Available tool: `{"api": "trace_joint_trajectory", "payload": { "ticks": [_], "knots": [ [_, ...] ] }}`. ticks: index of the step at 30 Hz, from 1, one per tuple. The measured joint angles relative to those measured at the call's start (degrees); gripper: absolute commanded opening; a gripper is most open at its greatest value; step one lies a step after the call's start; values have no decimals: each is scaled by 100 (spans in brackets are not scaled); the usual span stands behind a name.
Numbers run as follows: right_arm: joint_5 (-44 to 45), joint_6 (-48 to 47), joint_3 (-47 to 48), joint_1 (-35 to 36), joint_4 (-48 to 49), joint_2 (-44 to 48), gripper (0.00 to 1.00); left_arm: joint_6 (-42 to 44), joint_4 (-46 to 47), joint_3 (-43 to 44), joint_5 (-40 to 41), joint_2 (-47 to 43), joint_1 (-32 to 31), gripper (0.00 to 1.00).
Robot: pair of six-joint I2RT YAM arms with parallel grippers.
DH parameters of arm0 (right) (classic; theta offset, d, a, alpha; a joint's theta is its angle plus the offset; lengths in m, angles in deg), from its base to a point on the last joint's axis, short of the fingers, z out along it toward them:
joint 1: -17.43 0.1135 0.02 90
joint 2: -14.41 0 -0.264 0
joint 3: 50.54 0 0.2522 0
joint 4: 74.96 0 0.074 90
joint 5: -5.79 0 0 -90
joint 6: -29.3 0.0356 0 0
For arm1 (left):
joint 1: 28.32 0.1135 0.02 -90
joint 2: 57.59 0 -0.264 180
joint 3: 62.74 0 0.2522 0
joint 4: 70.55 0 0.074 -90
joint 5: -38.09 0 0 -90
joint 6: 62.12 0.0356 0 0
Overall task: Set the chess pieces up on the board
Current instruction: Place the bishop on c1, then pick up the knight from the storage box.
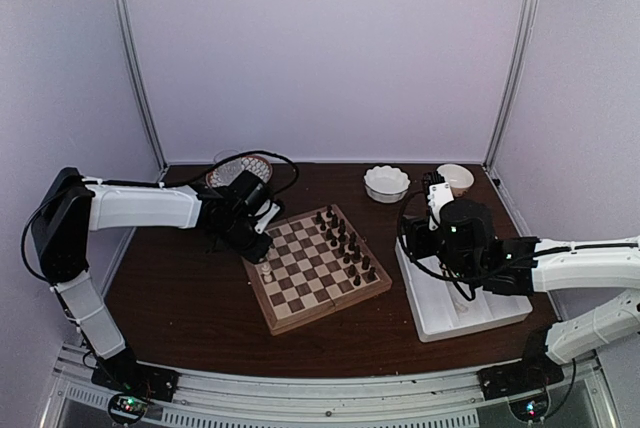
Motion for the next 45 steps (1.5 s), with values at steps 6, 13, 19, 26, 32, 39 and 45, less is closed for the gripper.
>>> {"api": "trace_joint_trajectory", "payload": {
  "ticks": [6, 13, 19, 26, 32, 39, 45],
  "knots": [
    [-2, 2, -2, 0, 0, 0, 57, -7, -15, -2, 2, -61, 0, 34],
    [-7, 0, -2, 0, 2, 0, 57, -7, -2, -11, 0, -166, 4, 35],
    [-9, 0, -2, 0, 0, 0, 57, -22, 188, -378, -44, -708, 7, 39],
    [-11, 7, -2, -4, -44, 2, 58, -68, 1097, -1460, -140, -2260, 9, 50],
    [-94, 240, -2, -330, -260, 114, 53, -70, 2186, -2603, -190, -3637, 9, 88],
    [-533, 813, -4, -1287, -896, 179, 44, -208, 2870, -3032, -101, -4098, 9, 98],
    [-1196, 1217, -4, -1910, -1274, -149, 40, -387, 3091, -3040, -68, -4065, 9, 98]
  ]
}}
